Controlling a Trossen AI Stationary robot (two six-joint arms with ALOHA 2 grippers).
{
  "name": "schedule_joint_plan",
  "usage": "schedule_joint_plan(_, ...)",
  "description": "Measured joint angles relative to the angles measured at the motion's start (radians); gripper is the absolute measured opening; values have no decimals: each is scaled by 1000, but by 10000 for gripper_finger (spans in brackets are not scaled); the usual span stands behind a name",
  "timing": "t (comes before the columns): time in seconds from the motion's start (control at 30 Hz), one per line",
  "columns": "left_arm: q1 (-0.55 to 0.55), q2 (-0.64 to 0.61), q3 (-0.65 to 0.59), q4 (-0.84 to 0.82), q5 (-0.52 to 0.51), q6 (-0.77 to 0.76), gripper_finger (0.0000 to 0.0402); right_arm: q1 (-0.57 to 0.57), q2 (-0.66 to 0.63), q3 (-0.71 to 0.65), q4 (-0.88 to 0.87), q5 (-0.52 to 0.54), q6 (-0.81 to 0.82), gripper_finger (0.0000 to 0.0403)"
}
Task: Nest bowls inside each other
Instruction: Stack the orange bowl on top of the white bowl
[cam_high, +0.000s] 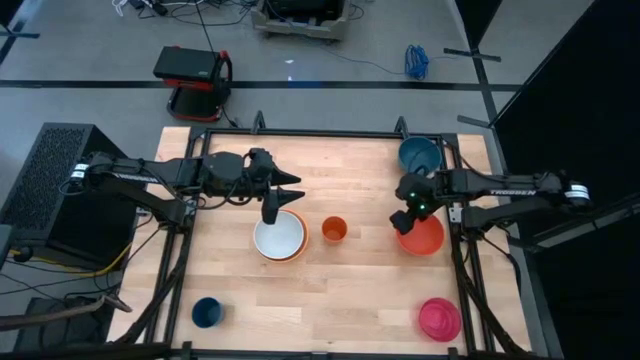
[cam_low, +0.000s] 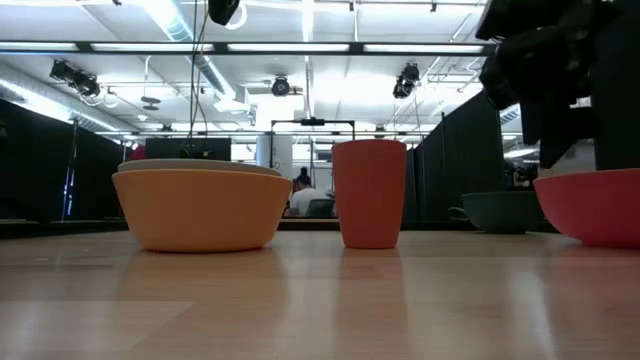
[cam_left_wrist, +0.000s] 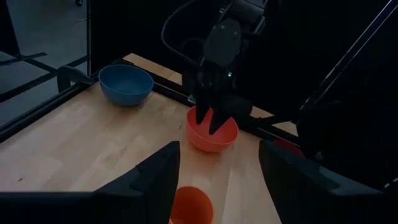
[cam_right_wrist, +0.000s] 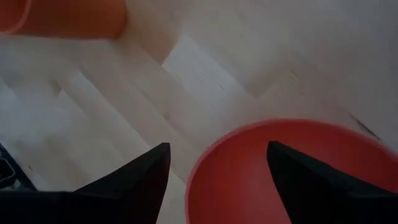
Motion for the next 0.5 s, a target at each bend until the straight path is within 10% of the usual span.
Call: schedule_joint_plan(0.5,0,0,0,-41,16,4,209,13,102,0,7,2,66,254)
